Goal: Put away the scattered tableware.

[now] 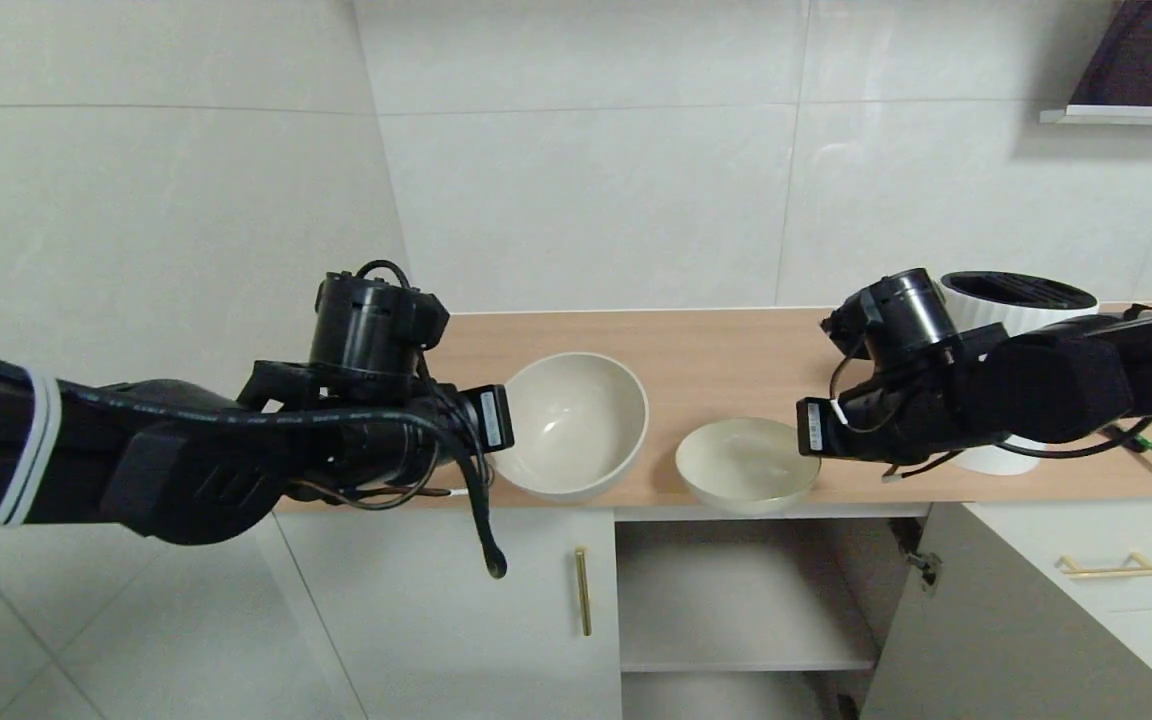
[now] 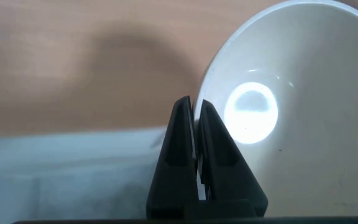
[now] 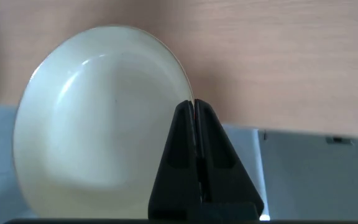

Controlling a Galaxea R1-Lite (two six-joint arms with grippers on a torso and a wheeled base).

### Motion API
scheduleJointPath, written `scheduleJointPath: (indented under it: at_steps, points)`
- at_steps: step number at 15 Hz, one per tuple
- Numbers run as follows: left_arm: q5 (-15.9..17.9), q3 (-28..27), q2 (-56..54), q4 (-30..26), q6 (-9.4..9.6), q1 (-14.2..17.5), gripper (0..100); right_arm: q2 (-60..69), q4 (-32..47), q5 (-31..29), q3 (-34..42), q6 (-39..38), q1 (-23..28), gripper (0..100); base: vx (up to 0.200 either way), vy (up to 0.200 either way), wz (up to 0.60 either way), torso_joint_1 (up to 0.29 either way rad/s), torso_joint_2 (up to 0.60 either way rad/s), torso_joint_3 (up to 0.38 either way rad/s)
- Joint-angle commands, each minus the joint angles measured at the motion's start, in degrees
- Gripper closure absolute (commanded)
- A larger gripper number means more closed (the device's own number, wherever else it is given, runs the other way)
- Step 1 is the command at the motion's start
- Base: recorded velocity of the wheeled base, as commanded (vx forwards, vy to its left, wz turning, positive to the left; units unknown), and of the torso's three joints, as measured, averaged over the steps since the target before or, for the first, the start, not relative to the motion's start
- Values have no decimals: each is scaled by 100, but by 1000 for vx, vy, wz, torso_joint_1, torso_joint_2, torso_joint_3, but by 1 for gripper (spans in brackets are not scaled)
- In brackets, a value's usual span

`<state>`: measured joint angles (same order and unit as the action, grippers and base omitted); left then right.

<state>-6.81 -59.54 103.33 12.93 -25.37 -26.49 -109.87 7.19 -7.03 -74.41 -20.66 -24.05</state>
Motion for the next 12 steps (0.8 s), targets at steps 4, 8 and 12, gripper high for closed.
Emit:
scheduleJointPath:
  at_steps: [4,8,12]
  points:
    - [989,1348,-1702,210,471,-76,100,1653,1,624,1210,1,-82,100,0,0,0,0,0,0]
    - [1033,2016,-1799,236,463,100,100,1750,-34,651,1746,18,-91,100,0,0,0,0,0,0]
    - [1059,2131,-1790,236,463,452,100,1741,-192,642,1843,18,129,100,-50,0,0,1,1,1]
